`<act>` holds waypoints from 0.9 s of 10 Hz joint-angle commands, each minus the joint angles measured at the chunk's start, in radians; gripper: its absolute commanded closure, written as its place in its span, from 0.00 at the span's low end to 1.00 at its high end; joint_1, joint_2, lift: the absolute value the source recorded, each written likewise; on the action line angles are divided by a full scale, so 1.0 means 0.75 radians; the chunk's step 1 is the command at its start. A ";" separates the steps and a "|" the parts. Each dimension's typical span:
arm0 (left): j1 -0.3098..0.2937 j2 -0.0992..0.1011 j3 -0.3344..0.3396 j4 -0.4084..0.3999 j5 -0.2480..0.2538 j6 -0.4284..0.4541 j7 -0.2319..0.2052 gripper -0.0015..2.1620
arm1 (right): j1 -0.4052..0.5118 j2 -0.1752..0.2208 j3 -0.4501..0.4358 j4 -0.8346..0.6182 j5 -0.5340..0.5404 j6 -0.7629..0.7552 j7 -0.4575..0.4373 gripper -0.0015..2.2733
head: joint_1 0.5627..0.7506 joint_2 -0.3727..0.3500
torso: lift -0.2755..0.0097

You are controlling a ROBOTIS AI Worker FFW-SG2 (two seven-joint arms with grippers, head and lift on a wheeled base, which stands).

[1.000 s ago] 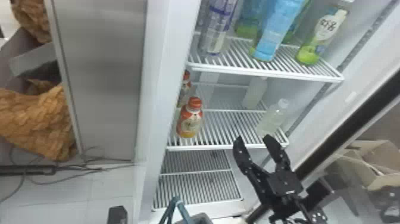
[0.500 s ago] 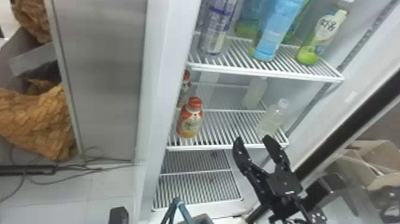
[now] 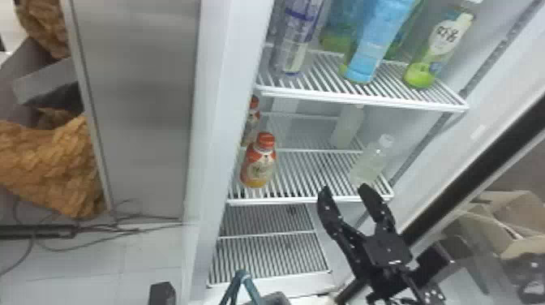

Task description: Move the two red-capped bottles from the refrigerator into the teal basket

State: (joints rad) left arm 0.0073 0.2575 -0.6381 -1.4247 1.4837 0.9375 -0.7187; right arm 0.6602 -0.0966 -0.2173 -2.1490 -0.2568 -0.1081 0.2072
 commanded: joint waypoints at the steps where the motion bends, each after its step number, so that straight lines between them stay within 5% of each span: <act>1: 0.000 0.000 -0.003 0.000 0.003 0.000 -0.001 0.50 | 0.000 0.000 0.000 0.000 0.002 0.000 0.000 0.14 | 0.70 0.03 | 0.17; 9: 0.000 -0.002 -0.005 0.000 0.005 0.000 -0.001 0.50 | 0.003 -0.004 0.008 0.000 0.010 -0.023 -0.031 0.04 | 0.70 0.03 | 0.17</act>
State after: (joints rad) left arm 0.0073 0.2561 -0.6413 -1.4247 1.4877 0.9379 -0.7187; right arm 0.6626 -0.0988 -0.2114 -2.1487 -0.2488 -0.1237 0.1844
